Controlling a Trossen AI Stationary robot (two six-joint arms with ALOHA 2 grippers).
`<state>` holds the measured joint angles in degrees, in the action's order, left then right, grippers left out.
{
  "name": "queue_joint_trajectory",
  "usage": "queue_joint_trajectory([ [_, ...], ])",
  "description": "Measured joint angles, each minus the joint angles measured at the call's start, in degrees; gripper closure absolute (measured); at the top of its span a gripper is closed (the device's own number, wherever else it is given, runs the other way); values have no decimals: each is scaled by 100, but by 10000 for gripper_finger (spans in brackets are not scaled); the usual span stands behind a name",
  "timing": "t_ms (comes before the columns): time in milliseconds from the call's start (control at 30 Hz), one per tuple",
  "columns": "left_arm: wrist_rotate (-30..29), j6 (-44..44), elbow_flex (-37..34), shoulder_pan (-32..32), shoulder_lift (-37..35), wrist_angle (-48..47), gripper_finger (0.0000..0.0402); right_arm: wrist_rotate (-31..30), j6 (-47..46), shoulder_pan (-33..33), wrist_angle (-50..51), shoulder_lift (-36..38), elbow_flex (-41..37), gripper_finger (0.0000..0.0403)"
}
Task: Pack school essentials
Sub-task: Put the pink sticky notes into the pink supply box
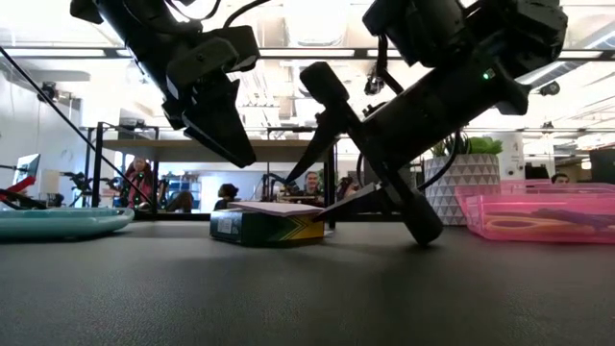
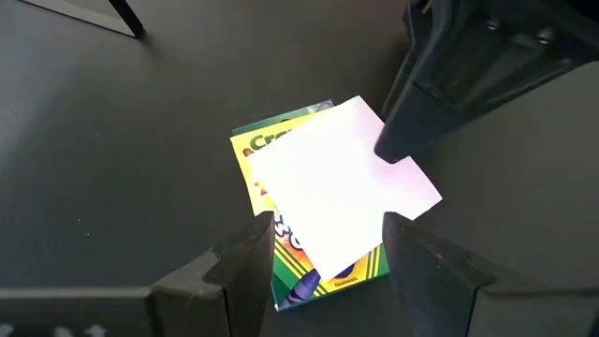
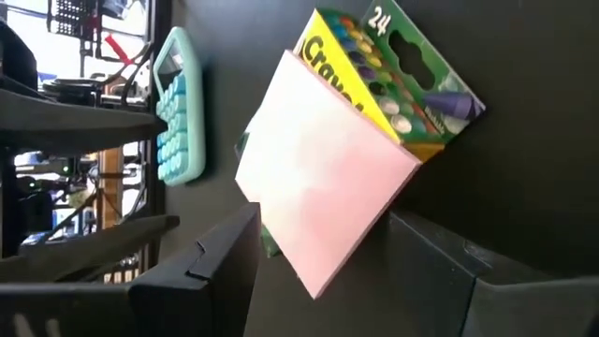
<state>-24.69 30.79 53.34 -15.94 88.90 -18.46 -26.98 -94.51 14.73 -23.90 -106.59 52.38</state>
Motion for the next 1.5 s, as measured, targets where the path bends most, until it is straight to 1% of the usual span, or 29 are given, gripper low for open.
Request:
queue_joint_trajectory([
  [400,0,-2,0,24,0,-2,219,37,106,-83,4,0,-4,197],
  [500,0,-2,0,24,0,-2,219,42,103,-96,20,0,-4,203],
  [733,0,-2,0,24,0,-2,219,42,60,-127,121,0,-4,260],
  [1067,0,-1,0,24,0,-4,219,39,108,-152,136,0,-4,307],
  [1433,0,0,0,24,0,-2,219,-2,214,-154,136,-4,-7,383],
  [1500,0,0,0,24,0,-2,219,-3,249,-154,132,-4,-9,391],
])
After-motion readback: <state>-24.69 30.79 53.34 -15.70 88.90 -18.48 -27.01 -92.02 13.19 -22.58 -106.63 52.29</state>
